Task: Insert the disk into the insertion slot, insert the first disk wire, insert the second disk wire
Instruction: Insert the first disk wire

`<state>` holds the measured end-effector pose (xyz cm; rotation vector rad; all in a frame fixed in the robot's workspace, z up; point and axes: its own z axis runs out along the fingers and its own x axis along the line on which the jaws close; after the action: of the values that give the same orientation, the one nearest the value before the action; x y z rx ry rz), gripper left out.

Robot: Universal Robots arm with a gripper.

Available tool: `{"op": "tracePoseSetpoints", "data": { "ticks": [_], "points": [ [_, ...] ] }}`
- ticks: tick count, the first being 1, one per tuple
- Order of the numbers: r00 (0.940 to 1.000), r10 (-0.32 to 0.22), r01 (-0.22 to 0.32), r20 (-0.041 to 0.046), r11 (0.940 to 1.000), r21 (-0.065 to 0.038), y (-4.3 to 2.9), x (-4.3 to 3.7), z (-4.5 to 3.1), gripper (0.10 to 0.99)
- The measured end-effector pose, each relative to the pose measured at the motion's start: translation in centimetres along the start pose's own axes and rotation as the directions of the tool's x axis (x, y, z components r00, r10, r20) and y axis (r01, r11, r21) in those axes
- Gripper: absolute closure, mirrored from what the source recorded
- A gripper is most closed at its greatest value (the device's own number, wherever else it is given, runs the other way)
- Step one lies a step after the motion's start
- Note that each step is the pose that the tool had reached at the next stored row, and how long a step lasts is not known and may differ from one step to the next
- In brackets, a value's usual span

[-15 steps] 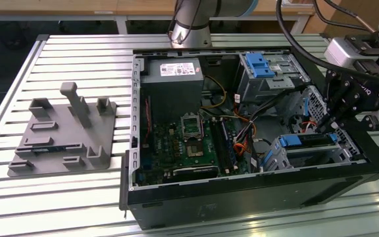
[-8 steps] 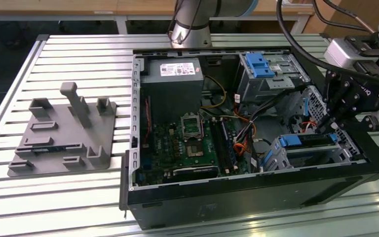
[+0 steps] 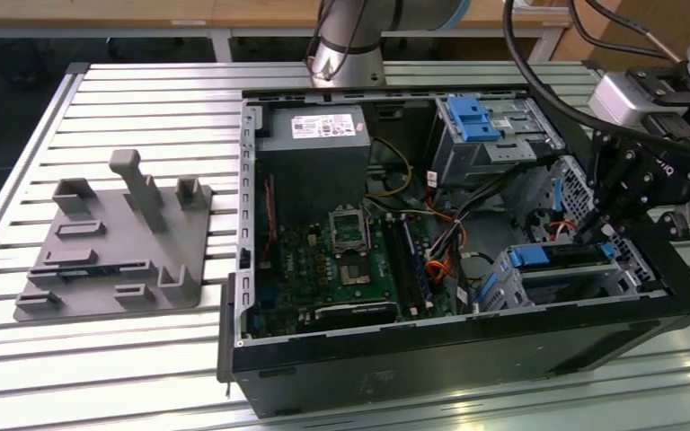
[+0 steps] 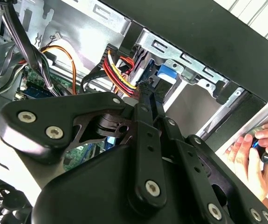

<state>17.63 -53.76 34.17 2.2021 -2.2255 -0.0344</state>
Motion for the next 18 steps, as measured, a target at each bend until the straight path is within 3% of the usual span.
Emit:
{"op": "tracePoseSetpoints", "data": {
  "ticks": [18],
  "points": [
    [1.0,0.0,0.0,-0.0003,1.0,0.0,-0.02,0.2,0.62,0.922]
  ]
}}
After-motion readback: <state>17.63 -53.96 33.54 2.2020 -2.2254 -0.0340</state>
